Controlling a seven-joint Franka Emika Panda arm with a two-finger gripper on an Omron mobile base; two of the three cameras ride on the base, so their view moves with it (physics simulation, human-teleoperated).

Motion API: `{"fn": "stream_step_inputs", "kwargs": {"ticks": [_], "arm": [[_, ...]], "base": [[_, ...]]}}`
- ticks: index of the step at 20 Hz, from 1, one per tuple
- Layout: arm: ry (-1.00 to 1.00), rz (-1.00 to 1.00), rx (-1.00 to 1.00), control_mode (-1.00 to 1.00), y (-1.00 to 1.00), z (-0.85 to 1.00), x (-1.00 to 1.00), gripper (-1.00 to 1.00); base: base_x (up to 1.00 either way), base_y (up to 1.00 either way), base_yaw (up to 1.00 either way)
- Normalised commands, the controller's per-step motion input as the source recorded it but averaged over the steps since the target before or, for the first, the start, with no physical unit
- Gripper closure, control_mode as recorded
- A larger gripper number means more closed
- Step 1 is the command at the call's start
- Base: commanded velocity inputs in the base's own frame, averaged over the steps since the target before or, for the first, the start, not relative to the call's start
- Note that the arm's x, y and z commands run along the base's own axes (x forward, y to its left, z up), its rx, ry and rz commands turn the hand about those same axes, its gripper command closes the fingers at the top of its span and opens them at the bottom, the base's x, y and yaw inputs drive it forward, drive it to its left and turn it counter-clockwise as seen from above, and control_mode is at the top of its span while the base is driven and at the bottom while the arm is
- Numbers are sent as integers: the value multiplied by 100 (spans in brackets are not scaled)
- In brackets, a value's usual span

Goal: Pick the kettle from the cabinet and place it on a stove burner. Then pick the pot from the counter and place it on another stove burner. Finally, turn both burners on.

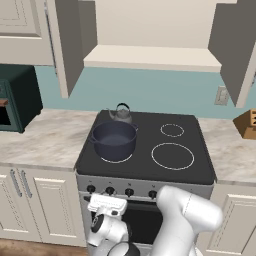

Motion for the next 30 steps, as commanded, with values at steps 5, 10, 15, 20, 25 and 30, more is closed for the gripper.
{"fn": "stream_step_inputs", "kwargs": {"ticks": [5,10,15,20,25,30], "arm": [[0,0,-15,-100,-11,9,-10,100],[1,0,-16,-100,-11,8,-9,100],[2,0,-17,-100,-10,9,-7,100],[3,0,-17,-100,-8,11,-1,100],[7,-1,-16,-100,-2,28,-2,100],[9,-2,-13,-100,-1,27,-1,100]], "base": [[0,0,0],[0,0,0],[0,0,0],[0,0,0],[0,0,0],[0,0,0]]}}
